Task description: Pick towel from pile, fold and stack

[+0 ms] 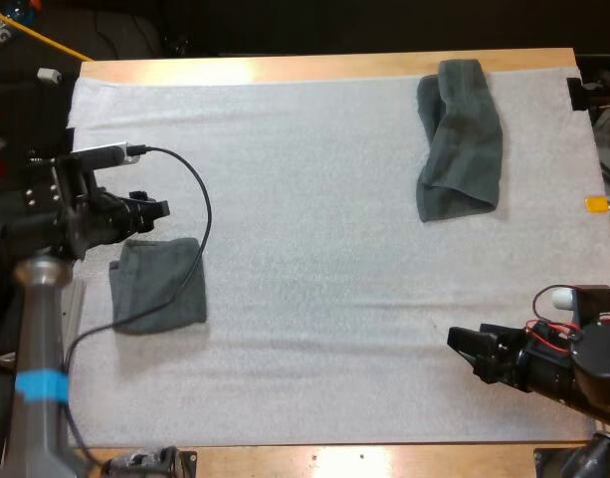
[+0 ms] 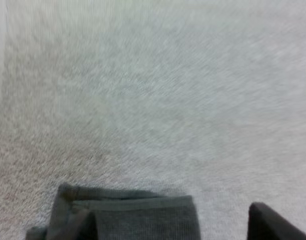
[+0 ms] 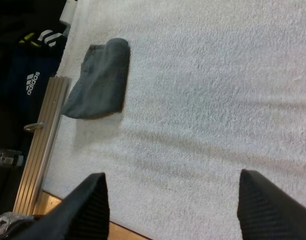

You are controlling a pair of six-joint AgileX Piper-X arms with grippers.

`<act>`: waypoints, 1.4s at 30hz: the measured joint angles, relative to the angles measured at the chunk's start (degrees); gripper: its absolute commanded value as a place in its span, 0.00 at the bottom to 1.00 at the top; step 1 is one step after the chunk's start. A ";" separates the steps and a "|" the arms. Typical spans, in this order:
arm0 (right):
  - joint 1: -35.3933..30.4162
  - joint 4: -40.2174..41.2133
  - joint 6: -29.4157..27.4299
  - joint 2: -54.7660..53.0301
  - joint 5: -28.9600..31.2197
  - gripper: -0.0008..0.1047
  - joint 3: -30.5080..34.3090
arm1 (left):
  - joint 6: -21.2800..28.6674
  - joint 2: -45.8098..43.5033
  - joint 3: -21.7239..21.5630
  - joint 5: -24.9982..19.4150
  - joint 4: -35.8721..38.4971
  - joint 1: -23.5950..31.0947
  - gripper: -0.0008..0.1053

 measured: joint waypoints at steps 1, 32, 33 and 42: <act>0.00 0.00 -0.18 0.00 0.00 0.53 0.00 | 0.00 -1.67 0.00 0.18 0.71 -0.22 0.56; -23.97 -1.30 -19.90 14.42 5.40 0.53 0.34 | 2.75 -25.29 0.00 0.62 14.68 -14.28 0.56; -25.80 -1.28 -20.41 14.42 4.88 0.53 0.34 | 2.77 -25.89 0.00 0.62 14.68 -14.28 0.56; -39.46 4.76 -27.49 12.36 2.01 0.53 0.34 | 3.78 -28.00 0.00 0.62 16.43 -14.28 0.56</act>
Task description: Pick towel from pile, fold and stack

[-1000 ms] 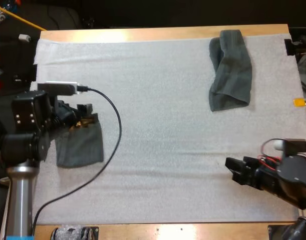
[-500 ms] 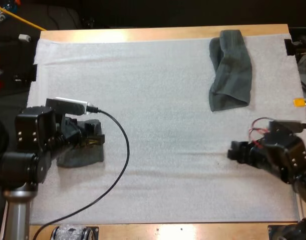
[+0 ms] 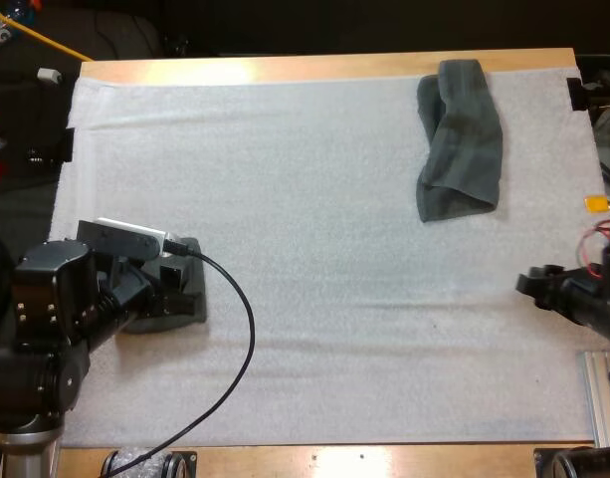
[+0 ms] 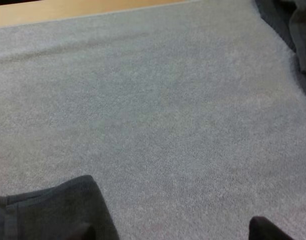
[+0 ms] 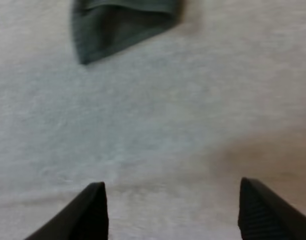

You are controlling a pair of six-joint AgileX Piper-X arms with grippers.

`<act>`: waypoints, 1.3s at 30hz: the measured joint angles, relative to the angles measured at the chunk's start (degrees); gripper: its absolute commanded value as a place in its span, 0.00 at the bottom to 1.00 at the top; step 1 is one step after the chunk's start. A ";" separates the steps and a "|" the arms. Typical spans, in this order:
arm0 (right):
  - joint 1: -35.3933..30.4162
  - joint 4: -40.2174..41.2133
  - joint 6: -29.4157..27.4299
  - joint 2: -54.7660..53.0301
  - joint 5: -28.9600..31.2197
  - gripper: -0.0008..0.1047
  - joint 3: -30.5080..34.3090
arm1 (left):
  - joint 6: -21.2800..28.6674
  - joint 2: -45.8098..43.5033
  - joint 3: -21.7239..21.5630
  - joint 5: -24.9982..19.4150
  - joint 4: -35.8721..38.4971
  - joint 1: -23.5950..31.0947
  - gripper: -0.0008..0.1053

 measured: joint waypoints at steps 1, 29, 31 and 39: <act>-1.34 0.74 -1.41 -0.78 -0.09 0.53 0.00 | 0.00 0.02 0.00 0.00 0.06 0.00 0.56; -6.31 16.30 -14.34 -31.77 8.33 0.53 -0.40 | 1.95 -29.75 14.33 0.00 3.93 0.00 0.56; -6.31 16.61 -14.28 -34.25 8.33 0.53 -0.40 | 1.99 -33.47 14.67 0.00 4.84 0.00 0.56; -6.31 16.79 -11.80 -43.95 8.33 0.53 -0.50 | 3.69 -43.81 14.70 0.00 11.22 0.00 0.56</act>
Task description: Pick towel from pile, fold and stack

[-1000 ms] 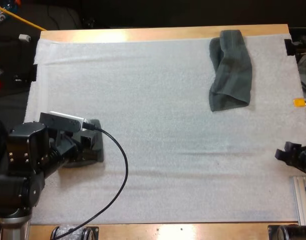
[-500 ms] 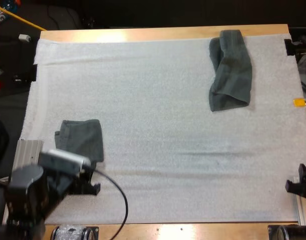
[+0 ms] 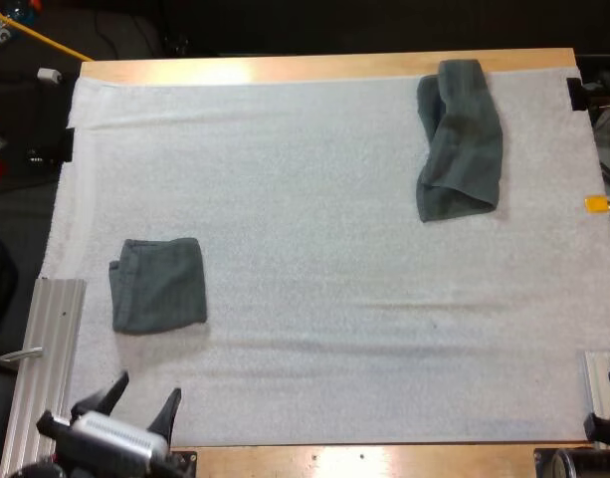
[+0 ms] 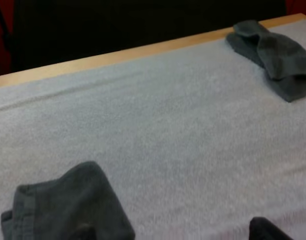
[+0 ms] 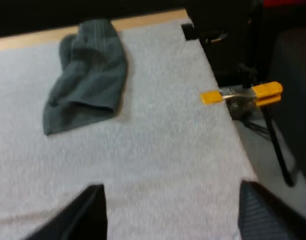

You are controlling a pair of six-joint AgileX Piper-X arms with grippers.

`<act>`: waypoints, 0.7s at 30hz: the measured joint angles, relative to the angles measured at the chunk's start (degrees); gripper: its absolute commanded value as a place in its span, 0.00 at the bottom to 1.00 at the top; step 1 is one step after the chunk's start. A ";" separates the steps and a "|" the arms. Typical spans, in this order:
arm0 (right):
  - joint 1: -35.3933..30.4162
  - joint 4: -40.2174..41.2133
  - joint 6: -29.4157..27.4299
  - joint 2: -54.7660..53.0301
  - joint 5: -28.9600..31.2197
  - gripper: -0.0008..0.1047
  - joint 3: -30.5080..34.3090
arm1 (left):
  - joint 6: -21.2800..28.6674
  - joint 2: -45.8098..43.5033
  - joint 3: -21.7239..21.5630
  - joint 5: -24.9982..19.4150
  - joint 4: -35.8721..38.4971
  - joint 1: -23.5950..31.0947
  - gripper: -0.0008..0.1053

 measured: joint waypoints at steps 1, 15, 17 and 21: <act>0.00 0.04 0.24 -0.34 0.00 0.53 0.01 | 0.15 -0.37 0.00 0.00 0.67 0.00 0.56; 0.00 3.74 0.68 -0.48 0.00 0.53 -0.80 | 1.74 -0.49 0.41 -0.37 9.55 0.00 0.56; 0.00 2.74 0.68 -0.48 0.00 0.53 -0.80 | 1.87 -0.49 0.41 -0.37 8.27 0.00 0.56; 0.00 -3.03 0.68 -0.48 0.00 0.53 -0.26 | 1.98 -0.49 1.50 -0.37 1.96 0.00 0.56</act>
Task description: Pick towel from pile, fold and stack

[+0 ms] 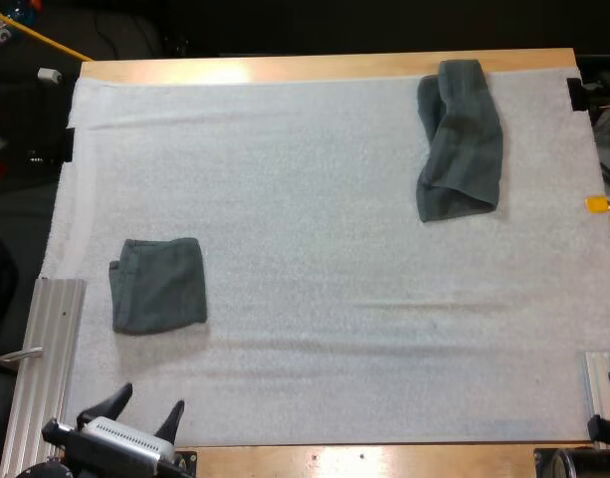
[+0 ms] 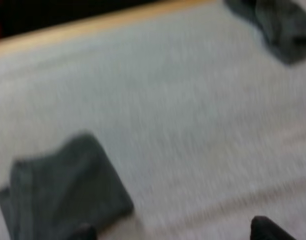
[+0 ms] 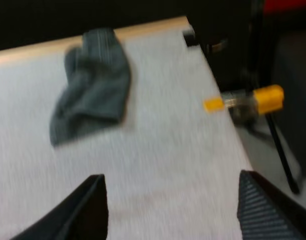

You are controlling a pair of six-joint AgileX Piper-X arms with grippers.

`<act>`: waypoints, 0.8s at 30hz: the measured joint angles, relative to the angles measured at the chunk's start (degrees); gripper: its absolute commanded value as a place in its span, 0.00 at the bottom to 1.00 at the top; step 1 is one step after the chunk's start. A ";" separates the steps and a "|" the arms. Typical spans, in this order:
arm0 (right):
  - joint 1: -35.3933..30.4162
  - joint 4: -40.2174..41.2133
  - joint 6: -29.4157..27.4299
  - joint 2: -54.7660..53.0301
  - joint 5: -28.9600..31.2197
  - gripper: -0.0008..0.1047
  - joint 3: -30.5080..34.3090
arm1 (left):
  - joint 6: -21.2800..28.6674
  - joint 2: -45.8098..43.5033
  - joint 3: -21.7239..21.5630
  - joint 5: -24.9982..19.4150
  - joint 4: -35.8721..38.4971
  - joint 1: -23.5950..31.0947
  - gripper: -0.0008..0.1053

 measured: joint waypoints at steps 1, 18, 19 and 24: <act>0.00 -1.88 0.00 0.00 0.00 0.53 0.37 | -0.02 0.00 0.73 0.00 -2.14 0.00 0.56; 0.00 -13.75 -0.32 0.00 0.00 0.53 16.21 | -0.38 0.00 15.38 0.00 -20.22 0.00 0.56; 0.00 -13.94 -0.38 0.00 0.00 0.53 16.72 | -0.38 0.00 15.39 0.00 -20.57 0.00 0.56; 0.00 -14.70 -0.24 0.11 0.00 0.53 17.10 | -0.51 0.00 15.38 0.00 -20.90 0.00 0.56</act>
